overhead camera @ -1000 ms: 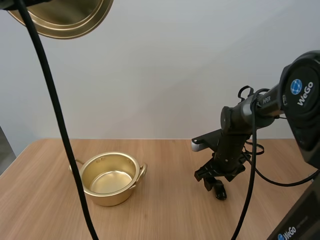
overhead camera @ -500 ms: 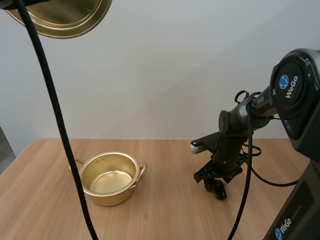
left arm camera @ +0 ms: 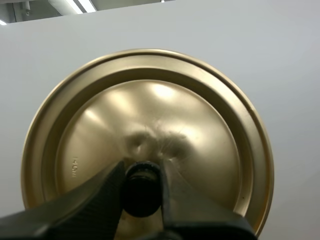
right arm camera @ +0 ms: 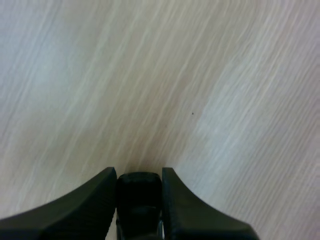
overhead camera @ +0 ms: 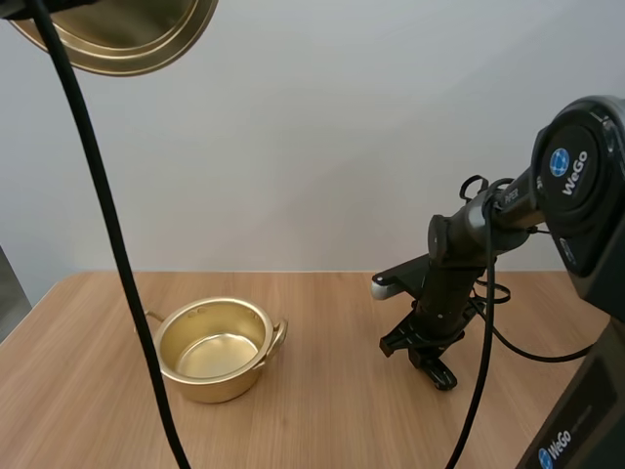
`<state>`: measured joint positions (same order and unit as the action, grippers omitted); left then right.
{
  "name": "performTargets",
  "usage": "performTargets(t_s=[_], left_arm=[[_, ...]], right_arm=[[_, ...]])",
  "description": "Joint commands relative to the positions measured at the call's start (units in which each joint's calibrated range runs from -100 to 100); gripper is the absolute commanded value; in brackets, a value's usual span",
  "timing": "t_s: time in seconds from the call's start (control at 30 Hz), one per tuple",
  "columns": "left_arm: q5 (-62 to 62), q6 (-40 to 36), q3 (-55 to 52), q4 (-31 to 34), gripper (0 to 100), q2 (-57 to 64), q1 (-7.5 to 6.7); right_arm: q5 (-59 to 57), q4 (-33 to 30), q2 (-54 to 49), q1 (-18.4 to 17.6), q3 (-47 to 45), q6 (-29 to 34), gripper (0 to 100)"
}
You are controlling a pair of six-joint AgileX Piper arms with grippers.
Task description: Open the pot, put the car inside, and close it
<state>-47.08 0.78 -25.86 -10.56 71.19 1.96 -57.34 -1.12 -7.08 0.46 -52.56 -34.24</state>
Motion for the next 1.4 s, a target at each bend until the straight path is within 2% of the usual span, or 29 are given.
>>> performTargets(t_s=[0.0,0.13,0.3,0.37,0.47,0.6,0.67,0.77,0.93,1.2,1.37], left_arm=[[0.0,-0.1,0.0,0.1,0,-0.1,-0.01],[-0.5,-0.1,0.0,0.1,0,-0.1,-0.01],[-0.9,0.1,0.0,0.2,0,-0.1,-0.01],[-0.9,0.1,0.0,0.2,0,-0.1,-0.01],[-0.9,0.1,0.0,0.2,0,-0.1,-0.01],[-1.4,0.6,0.0,0.2,0,0.1,-0.01],[-1.4,2.4,0.0,0.2,0,0.1,-0.01],[-1.4,4.1,0.0,0.2,0,0.2,-0.01],[-3.1,4.2,0.0,0.2,0,0.2,-0.01],[-4.7,4.2,0.8,0.1,0,0.2,-0.01],[-3.9,4.2,4.4,-0.6,0,0.3,2.4]], right_arm=[[1.9,-0.1,-3.6,0.1,0.1,-0.7,0],[0.4,0.1,-8.9,0.1,3.2,-1.2,0],[-4.5,4.9,-14.1,0.0,8.8,-6.1,0],[-6.4,13.5,-18.3,0.0,11.4,-12.9,0],[-8.3,26.7,-21.9,-0.1,12.7,-20.0,0],[-14.1,38.1,-24.2,-2.5,14.3,-27.4,0],[-15.6,40.5,-24.3,-4.6,15.0,-28.0,0],[-14.1,42.0,-24.3,-9.2,15.5,-28.6,0],[-5.3,41.8,-23.8,-17.4,15.5,-28.6,0],[4.5,36.3,-15.9,-25.5,15.5,-28.7,0],[6.5,34.6,-7.9,-27.1,15.6,-28.7,0]])
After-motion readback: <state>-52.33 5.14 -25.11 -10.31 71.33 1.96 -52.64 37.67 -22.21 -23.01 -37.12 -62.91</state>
